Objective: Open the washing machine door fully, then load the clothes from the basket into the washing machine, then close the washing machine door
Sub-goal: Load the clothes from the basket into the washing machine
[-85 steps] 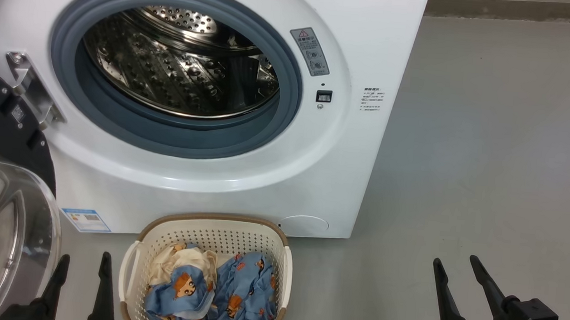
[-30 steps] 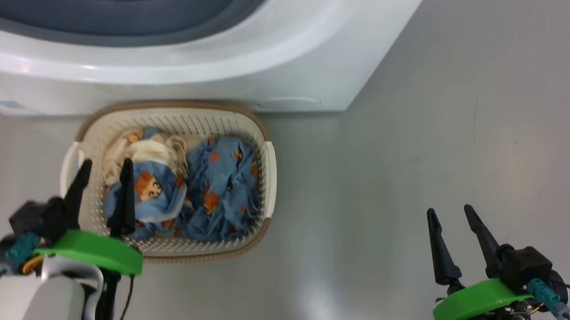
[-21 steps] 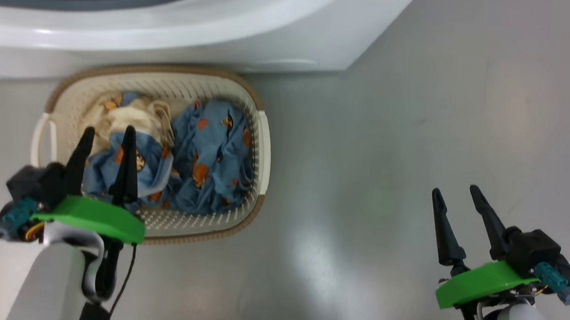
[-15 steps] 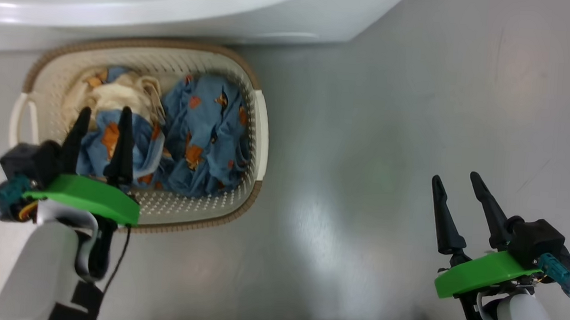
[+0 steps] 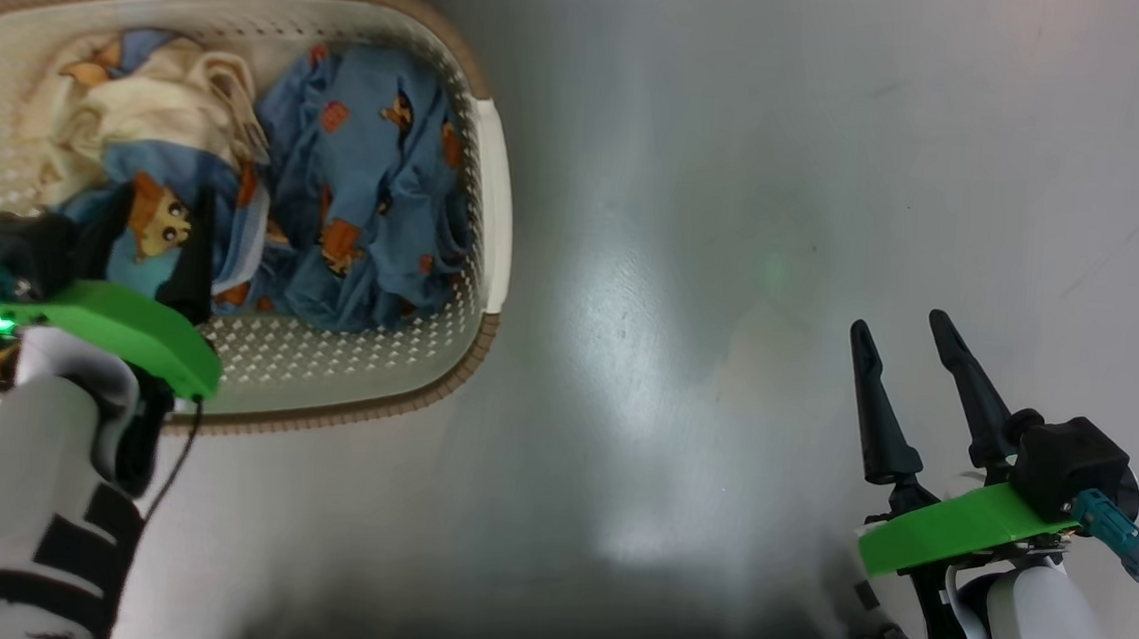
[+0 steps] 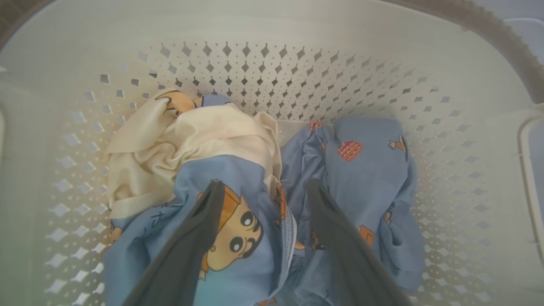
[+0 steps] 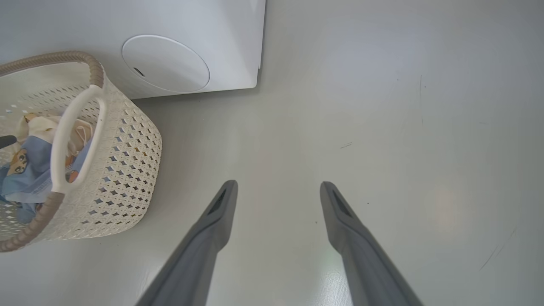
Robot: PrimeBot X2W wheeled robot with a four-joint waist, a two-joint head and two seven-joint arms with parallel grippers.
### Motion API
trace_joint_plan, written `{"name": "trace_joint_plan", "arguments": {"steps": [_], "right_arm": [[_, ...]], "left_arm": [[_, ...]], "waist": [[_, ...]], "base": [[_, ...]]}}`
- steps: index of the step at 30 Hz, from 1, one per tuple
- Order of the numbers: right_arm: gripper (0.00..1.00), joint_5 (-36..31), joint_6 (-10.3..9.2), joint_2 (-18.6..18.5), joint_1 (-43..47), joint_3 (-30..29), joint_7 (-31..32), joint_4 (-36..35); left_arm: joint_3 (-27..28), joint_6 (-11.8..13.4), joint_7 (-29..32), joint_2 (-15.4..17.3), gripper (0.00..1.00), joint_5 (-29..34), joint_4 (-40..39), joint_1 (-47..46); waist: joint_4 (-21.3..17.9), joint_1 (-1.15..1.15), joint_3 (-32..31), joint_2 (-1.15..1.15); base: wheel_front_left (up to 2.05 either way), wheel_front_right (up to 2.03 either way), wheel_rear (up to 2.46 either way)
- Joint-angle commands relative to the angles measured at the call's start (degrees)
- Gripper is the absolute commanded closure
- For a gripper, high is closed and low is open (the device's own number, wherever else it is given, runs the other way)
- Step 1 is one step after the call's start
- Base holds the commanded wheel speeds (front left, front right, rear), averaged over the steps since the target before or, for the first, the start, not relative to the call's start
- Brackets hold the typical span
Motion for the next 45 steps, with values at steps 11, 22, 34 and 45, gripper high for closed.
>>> {"name": "trace_joint_plan", "arguments": {"steps": [11,22,34,45], "right_arm": [[0.00,1.32,0.09,0.33,2.83,2.45,-0.69,-2.69],[0.00,2.34,0.09,0.33,3.34,3.48,-0.69,-3.97],[0.00,2.58,0.09,0.33,2.16,3.67,-0.69,-3.34],[0.00,2.21,0.09,0.33,1.08,2.63,-0.69,-1.36]], "left_arm": [[-1.90,0.60,2.65,5.69,0.00,-1.26,15.25,-9.38],[-5.06,2.65,4.64,6.27,0.00,1.44,23.68,-16.20],[-5.52,2.35,2.41,4.25,1.00,0.22,26.54,-14.15],[-5.55,1.78,-0.01,2.30,1.00,-0.52,24.24,-9.81]], "waist": [[-2.70,0.00,4.58,0.00],[-4.32,0.00,5.88,0.00],[-4.50,0.00,1.14,0.00],[-3.34,0.00,-6.10,0.00]], "base": [[0.00,0.00,0.00],[0.00,0.00,0.00],[0.00,0.00,0.00],[0.00,0.00,0.00]]}}
